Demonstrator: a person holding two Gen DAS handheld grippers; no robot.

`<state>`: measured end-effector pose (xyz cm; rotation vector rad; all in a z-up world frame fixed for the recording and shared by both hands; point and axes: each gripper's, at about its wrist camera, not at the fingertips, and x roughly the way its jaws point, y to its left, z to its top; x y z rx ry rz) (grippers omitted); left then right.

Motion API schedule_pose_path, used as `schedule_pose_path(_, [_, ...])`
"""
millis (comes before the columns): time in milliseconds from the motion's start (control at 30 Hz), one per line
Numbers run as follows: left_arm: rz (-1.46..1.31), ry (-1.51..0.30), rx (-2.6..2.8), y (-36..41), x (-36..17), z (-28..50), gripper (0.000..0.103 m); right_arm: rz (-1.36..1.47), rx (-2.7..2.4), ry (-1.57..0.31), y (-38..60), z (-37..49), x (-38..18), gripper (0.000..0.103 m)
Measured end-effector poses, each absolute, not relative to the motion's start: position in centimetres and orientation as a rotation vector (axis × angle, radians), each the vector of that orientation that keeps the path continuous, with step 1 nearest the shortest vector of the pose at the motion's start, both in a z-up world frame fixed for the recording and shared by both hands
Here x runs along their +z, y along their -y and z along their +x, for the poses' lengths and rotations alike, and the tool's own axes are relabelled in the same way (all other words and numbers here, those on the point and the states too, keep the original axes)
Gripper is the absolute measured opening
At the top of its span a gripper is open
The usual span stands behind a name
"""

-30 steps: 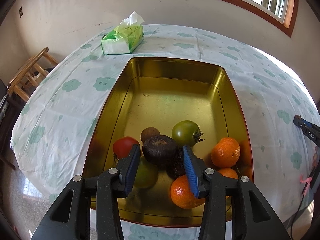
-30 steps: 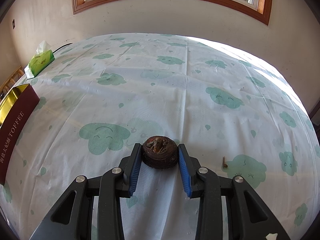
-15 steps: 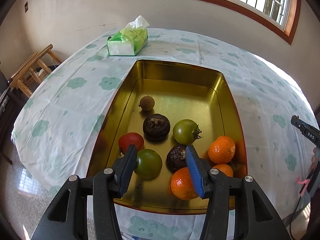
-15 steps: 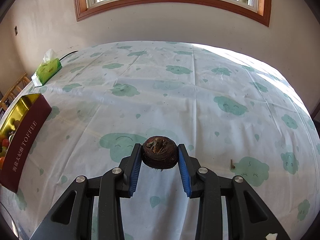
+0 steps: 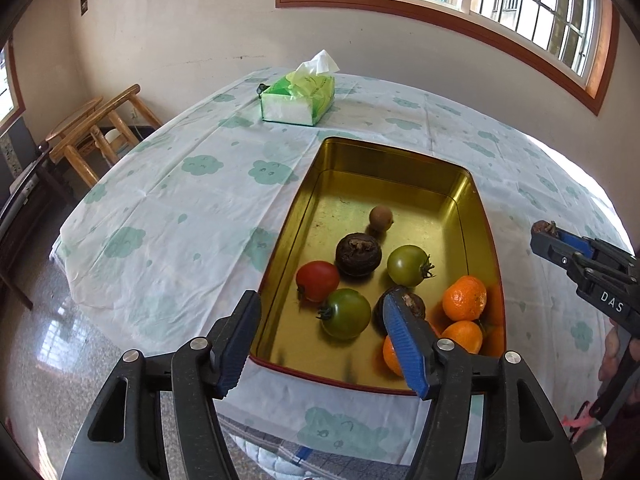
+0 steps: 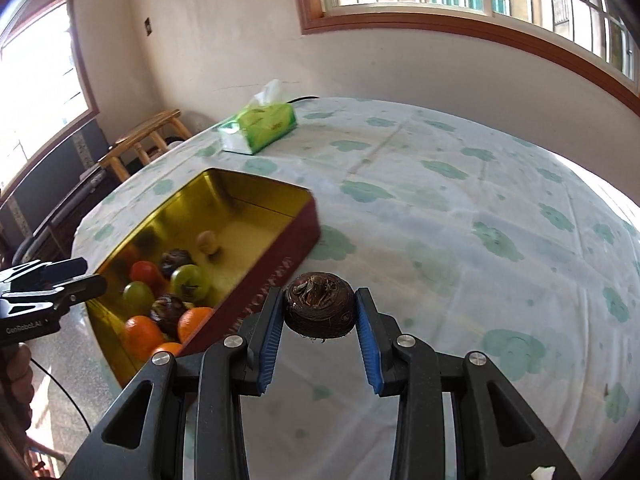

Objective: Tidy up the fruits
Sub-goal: 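Carry the mangosteen into the tin tray and open the right tool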

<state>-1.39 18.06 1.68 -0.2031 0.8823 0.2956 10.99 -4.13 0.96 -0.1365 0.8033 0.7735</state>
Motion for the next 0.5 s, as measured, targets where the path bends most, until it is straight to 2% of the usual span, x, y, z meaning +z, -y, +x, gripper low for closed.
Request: schedule_pose_path(500, [-0.217,-0.917,0.396,-20.9,0.9,-4.7,0.065,-0.268,0.938,-0.829,-5.7,7.1,-0.6,0.033])
